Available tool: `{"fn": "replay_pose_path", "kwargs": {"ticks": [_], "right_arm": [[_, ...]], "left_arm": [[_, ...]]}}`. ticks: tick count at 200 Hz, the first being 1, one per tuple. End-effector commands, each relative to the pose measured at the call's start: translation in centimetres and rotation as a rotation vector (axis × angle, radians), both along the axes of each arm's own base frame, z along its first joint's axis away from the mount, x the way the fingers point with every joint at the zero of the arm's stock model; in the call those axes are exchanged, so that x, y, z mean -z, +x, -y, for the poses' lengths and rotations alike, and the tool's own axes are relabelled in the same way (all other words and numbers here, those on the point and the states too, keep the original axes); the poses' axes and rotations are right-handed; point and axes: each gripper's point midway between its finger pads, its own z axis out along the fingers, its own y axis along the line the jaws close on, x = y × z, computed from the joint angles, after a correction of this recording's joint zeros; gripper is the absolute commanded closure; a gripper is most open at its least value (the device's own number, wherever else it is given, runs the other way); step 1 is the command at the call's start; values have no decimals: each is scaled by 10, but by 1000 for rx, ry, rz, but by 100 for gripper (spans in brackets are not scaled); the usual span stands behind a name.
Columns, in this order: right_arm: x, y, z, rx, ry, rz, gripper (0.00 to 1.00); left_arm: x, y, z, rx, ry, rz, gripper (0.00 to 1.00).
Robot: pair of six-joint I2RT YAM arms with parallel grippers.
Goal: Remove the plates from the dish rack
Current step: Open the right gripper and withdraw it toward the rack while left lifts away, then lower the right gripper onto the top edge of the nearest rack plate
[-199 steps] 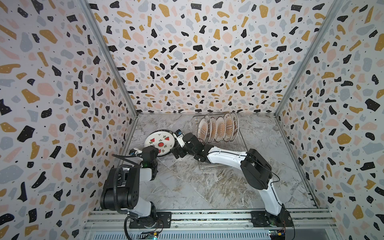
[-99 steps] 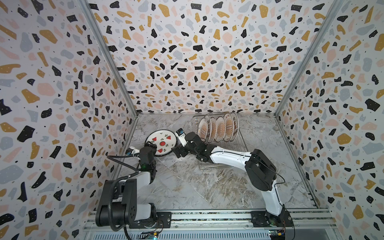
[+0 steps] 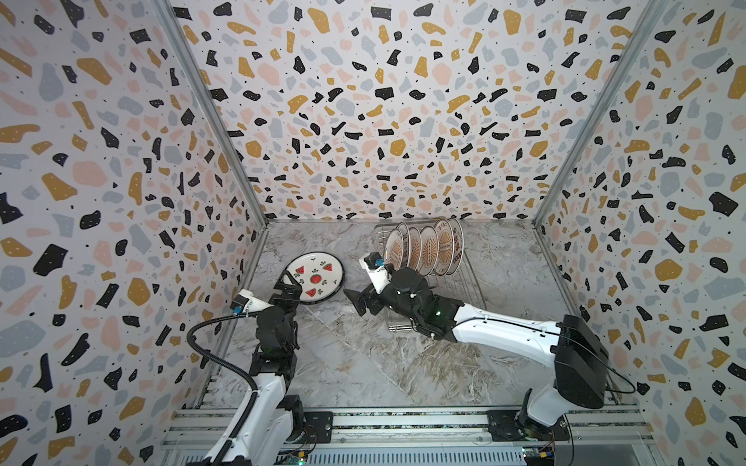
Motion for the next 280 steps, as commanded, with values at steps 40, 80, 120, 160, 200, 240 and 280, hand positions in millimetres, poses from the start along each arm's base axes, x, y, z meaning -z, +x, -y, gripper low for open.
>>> {"fn": "replay_pose_path", "kwargs": {"ticks": [40,80,120,160,200,240,280], "right_arm": [[-28,-5,92,219,108,83,1],[-24,9,137,300,144,15,1],[-14,34,180,360,201,-59,1],[-7,71,210,449,196,-92,1],[-11,98,231,561,173,-44,1],[-16,112,235,583,171,-26,1],[-9,137,238,606,126,-63,5]], "left_arm": [[-39,-18,100,376,108,165,0],[-46,-21,174,616,210,191,0],[-46,-37,219,761,235,269,0],[-37,-35,227,737,261,258,0],[-49,-37,249,806,272,324,0],[-56,-35,258,816,275,358,0],[-60,-31,283,884,280,379,0]]}}
